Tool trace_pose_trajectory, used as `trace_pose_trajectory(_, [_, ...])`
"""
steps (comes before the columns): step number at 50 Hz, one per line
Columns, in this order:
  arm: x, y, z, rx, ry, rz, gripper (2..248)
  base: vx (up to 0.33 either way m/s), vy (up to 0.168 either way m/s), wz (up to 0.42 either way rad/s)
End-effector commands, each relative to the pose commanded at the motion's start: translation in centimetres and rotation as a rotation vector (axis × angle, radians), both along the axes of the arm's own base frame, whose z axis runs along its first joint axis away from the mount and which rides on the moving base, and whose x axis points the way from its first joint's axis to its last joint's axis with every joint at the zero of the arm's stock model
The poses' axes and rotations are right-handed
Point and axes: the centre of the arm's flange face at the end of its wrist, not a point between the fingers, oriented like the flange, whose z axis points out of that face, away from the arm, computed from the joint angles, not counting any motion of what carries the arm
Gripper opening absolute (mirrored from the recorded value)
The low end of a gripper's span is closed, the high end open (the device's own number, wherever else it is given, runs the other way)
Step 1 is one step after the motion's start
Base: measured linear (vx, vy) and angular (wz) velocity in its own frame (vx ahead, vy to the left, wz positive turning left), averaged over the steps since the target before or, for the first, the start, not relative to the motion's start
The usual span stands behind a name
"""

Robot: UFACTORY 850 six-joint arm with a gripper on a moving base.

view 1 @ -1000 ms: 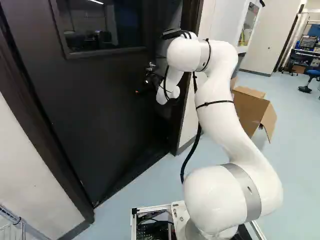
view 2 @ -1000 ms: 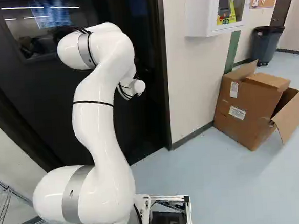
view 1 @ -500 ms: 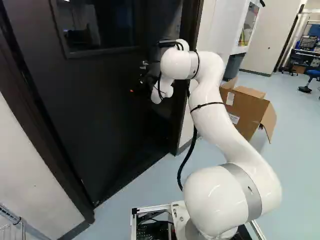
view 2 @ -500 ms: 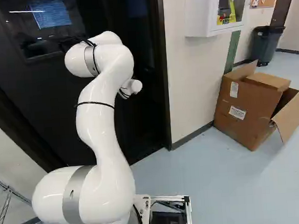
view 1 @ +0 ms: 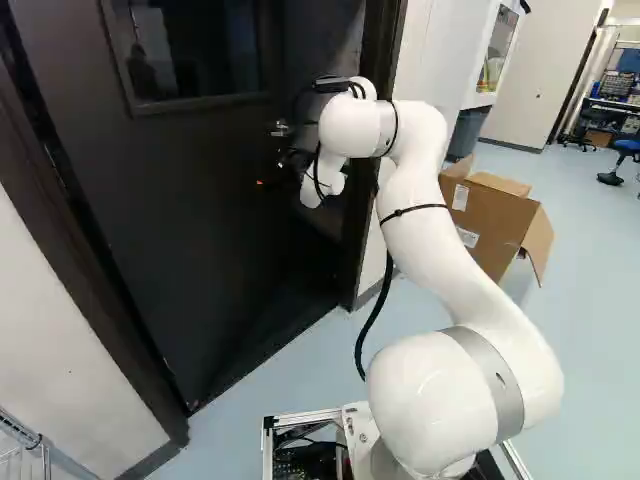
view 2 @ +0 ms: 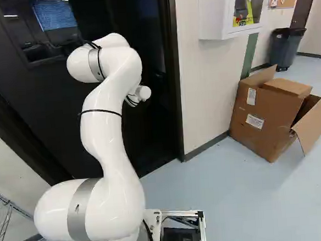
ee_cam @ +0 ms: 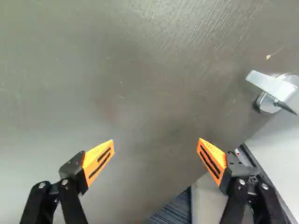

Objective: Open the door and move inside

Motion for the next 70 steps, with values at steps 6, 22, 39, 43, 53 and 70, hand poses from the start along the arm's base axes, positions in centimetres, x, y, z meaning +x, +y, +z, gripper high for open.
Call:
trace_pose_trajectory(6, [-1.1,0.0,0.2,-0.001,0.014,0.002,247,0.000,0.000,0.000])
trace_pose_trajectory(22, [-4.0,-0.2,0.9,0.008,0.055,-0.022,247,0.000,0.000,0.000])
trace_pose_trajectory(39, [-7.0,-0.7,1.4,0.019,0.115,-0.091,247,0.000,0.000,0.000])
trace_pose_trajectory(43, [-7.7,-0.9,1.5,0.022,0.129,-0.110,247,0.000,0.000,0.000])
trace_pose_trajectory(53, [-9.4,-1.6,1.8,0.029,0.170,-0.167,247,0.000,0.000,0.000])
trace_pose_trajectory(70, [-12.5,-3.0,2.1,0.046,0.236,-0.268,247,0.000,0.000,0.000])
